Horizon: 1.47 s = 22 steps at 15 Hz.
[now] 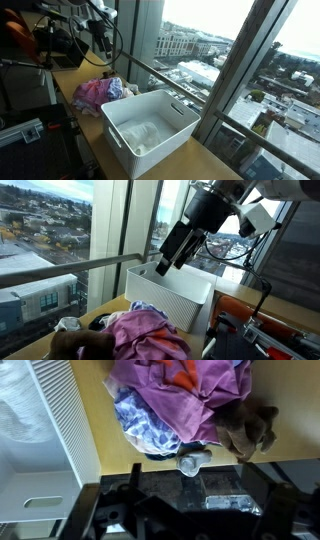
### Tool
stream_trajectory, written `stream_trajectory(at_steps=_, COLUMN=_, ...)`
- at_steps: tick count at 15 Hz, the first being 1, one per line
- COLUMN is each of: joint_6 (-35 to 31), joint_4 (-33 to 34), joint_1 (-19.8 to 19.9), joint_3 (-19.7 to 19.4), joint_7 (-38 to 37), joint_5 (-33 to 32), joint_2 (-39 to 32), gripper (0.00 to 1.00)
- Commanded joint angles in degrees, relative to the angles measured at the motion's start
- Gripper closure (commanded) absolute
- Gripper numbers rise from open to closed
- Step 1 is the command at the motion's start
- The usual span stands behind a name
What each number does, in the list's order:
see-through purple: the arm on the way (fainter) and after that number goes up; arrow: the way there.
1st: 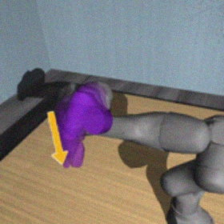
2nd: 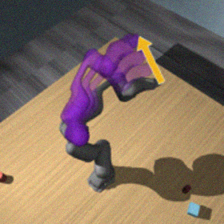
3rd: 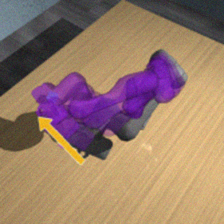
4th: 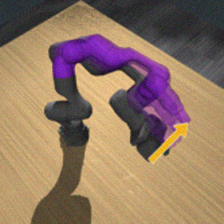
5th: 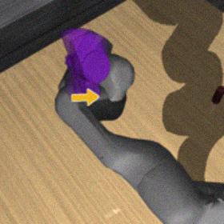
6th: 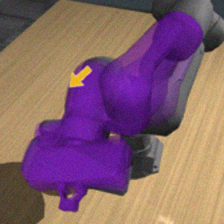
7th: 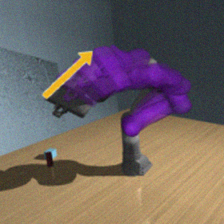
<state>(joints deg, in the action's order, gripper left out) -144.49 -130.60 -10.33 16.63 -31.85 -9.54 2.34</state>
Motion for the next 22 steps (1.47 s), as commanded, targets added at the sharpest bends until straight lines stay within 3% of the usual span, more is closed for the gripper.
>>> stream_trajectory(at_steps=1, joint_6=-4.05, joint_4=4.33, joint_1=-1.73, joint_3=-0.56, joint_7=-2.34, joint_5=-4.23, joint_2=-8.18, gripper=0.0)
stream_trajectory(at_steps=8, joint_6=-6.83, joint_4=7.48, joint_1=-9.8, joint_3=-6.5, joint_7=-6.44, joint_5=-11.61, joint_2=-22.48, gripper=0.0)
stream_trajectory(at_steps=13, joint_6=-7.12, joint_4=6.61, joint_1=-12.92, joint_3=-11.19, joint_7=-4.73, joint_5=-9.59, joint_2=-29.86, gripper=0.0)
stream_trajectory(at_steps=16, joint_6=-7.03, joint_4=6.84, joint_1=-12.67, joint_3=-11.63, joint_7=-3.14, joint_5=-7.0, joint_2=-32.51, gripper=0.0)
stream_trajectory(at_steps=17, joint_6=-7.11, joint_4=6.62, joint_1=-12.28, joint_3=-11.39, joint_7=-2.64, joint_5=-5.81, joint_2=-32.73, gripper=0.25)
stream_trajectory(at_steps=18, joint_6=-7.09, joint_4=6.26, joint_1=-12.08, joint_3=-11.28, joint_7=-2.34, joint_5=-4.75, joint_2=-32.55, gripper=0.26)
stream_trajectory(at_steps=22, joint_6=-5.83, joint_4=4.0, joint_1=-10.46, joint_3=-10.61, joint_7=0.23, joint_5=0.73, joint_2=-27.44, gripper=0.57)
